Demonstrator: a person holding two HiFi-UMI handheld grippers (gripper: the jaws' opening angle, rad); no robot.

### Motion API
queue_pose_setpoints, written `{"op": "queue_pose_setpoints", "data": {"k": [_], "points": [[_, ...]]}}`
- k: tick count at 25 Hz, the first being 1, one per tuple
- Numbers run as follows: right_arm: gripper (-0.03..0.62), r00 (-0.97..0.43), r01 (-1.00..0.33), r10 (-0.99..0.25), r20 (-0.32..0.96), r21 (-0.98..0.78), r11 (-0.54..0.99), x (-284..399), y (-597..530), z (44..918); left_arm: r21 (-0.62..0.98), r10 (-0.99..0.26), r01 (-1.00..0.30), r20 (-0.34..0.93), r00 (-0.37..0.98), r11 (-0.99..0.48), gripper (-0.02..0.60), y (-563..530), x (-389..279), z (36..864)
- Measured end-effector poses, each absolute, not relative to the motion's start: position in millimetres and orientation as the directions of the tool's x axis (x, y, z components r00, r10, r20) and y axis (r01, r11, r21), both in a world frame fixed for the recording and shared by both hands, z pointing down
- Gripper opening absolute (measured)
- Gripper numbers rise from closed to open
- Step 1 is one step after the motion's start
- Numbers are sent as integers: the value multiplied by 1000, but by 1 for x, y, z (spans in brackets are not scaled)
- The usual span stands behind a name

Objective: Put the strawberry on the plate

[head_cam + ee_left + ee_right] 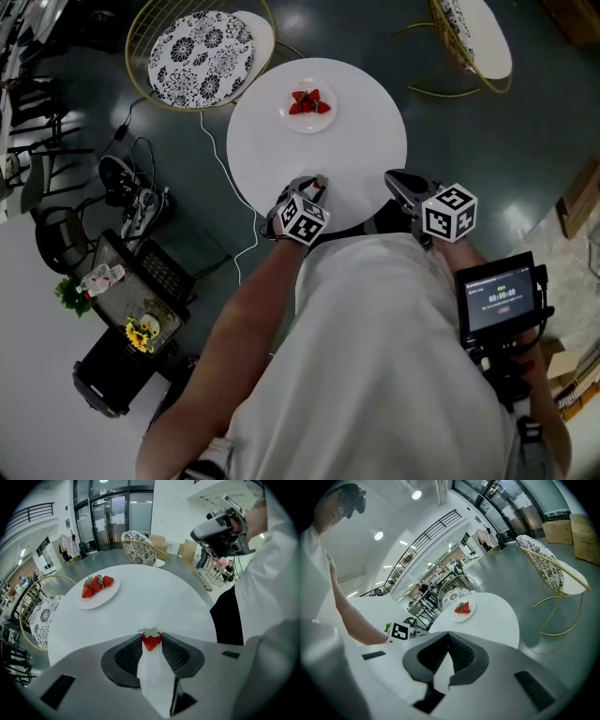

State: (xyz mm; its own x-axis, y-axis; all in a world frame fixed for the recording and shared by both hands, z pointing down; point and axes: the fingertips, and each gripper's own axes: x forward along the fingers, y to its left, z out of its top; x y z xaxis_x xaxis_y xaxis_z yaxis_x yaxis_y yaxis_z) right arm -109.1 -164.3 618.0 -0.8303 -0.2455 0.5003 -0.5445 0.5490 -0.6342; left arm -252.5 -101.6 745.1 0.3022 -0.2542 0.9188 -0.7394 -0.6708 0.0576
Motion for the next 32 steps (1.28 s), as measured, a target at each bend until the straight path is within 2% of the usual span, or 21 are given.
{"op": "queue_pose_setpoints", "data": {"k": [18,24,32], "points": [[8,-851,-486,-165,498,-629,607,-139,-175,604,141,-503,-883,776,380,-449,132,-154,-259,678],[8,-858,-459,-115,501,-646,610,-155,-185,611,178,-528,-921,774,349,-347,132,-180,-277,677],[8,-860,-464,-118,497,-666,584,-153,-192,619,221,-500,-939,802,328,-262,132,-216,-290,688]]}}
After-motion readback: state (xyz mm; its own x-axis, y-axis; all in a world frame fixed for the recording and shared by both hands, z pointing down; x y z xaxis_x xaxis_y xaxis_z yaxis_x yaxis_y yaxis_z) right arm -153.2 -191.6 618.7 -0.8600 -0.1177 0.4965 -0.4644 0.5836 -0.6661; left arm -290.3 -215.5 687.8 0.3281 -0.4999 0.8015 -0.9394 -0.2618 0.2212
